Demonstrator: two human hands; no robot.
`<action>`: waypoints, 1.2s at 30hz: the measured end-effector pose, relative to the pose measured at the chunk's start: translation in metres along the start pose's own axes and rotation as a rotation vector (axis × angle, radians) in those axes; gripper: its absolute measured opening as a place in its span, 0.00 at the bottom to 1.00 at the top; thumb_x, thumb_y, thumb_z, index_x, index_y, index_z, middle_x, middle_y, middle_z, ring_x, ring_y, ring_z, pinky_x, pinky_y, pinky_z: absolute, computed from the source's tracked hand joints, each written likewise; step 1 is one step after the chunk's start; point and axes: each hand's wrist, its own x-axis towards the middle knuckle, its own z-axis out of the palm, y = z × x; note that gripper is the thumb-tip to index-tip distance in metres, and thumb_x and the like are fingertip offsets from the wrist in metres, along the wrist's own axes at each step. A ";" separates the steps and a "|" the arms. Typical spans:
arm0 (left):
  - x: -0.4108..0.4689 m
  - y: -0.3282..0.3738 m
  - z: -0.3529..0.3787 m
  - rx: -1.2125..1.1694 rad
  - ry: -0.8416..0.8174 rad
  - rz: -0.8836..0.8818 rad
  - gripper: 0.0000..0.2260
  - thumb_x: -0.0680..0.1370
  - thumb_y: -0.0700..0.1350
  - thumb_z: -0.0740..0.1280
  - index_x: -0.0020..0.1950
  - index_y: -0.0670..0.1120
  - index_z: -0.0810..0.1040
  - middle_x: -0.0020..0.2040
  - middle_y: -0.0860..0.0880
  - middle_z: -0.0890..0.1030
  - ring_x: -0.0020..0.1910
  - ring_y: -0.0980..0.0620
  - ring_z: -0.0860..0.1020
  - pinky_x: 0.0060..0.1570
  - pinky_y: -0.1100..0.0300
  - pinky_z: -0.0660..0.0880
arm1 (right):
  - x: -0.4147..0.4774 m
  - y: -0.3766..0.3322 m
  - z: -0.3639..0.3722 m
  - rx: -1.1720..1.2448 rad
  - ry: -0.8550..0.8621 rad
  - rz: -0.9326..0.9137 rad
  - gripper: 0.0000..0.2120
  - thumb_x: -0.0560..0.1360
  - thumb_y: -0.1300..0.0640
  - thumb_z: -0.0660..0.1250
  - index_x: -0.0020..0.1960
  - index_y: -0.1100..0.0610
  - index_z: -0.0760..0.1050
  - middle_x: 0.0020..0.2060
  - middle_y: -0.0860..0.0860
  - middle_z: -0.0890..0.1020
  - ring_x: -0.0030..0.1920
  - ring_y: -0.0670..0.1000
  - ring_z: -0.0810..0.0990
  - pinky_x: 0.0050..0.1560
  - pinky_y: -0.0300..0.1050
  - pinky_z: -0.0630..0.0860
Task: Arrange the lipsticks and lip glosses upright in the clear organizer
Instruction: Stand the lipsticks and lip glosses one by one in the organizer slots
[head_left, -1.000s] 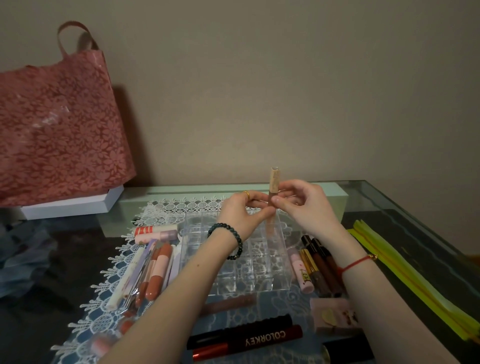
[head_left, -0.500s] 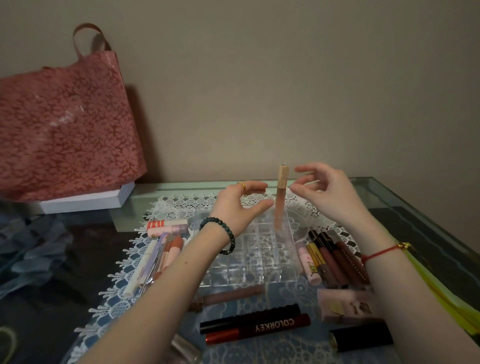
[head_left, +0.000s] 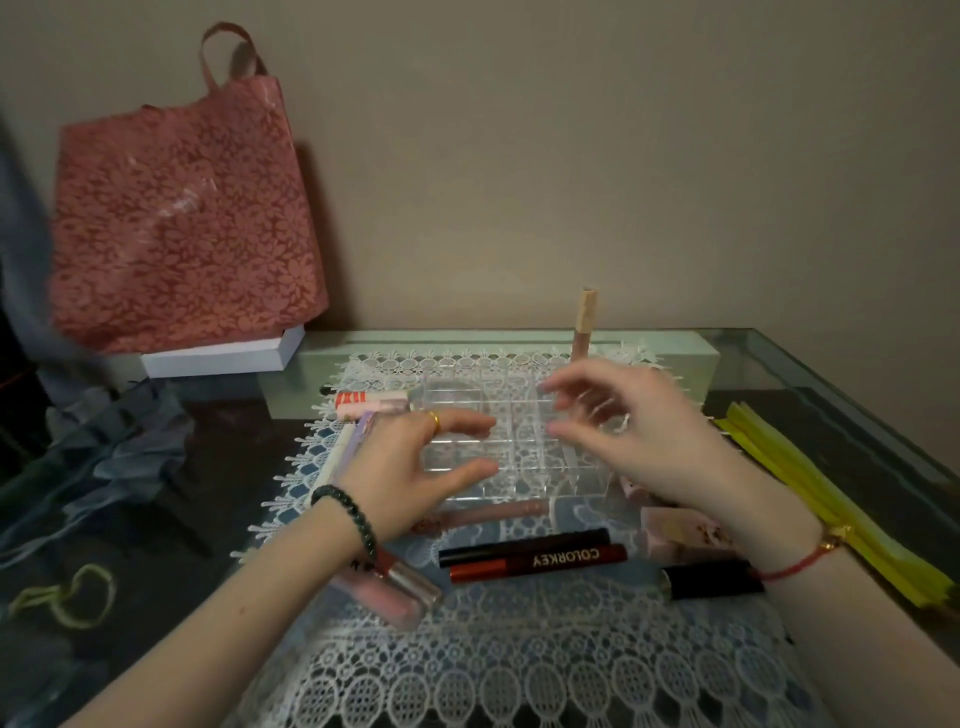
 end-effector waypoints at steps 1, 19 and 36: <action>-0.008 -0.002 0.001 0.023 -0.029 -0.005 0.19 0.67 0.59 0.66 0.57 0.57 0.75 0.51 0.64 0.76 0.51 0.72 0.71 0.54 0.76 0.66 | -0.005 0.000 0.008 -0.039 -0.070 -0.006 0.14 0.71 0.54 0.67 0.56 0.47 0.73 0.46 0.41 0.76 0.45 0.38 0.75 0.45 0.32 0.74; -0.040 -0.009 0.016 0.351 -0.250 0.028 0.19 0.73 0.59 0.62 0.63 0.58 0.71 0.54 0.57 0.78 0.54 0.57 0.71 0.58 0.64 0.65 | -0.038 0.015 0.050 -0.178 -0.337 -0.032 0.16 0.72 0.49 0.67 0.59 0.47 0.73 0.52 0.42 0.77 0.51 0.40 0.73 0.53 0.37 0.71; -0.034 -0.005 0.015 0.292 -0.256 0.032 0.08 0.74 0.53 0.65 0.51 0.54 0.72 0.43 0.58 0.73 0.44 0.60 0.70 0.47 0.66 0.68 | -0.035 0.014 0.054 -0.193 -0.306 -0.030 0.09 0.71 0.49 0.67 0.49 0.44 0.71 0.47 0.40 0.73 0.50 0.40 0.69 0.47 0.32 0.64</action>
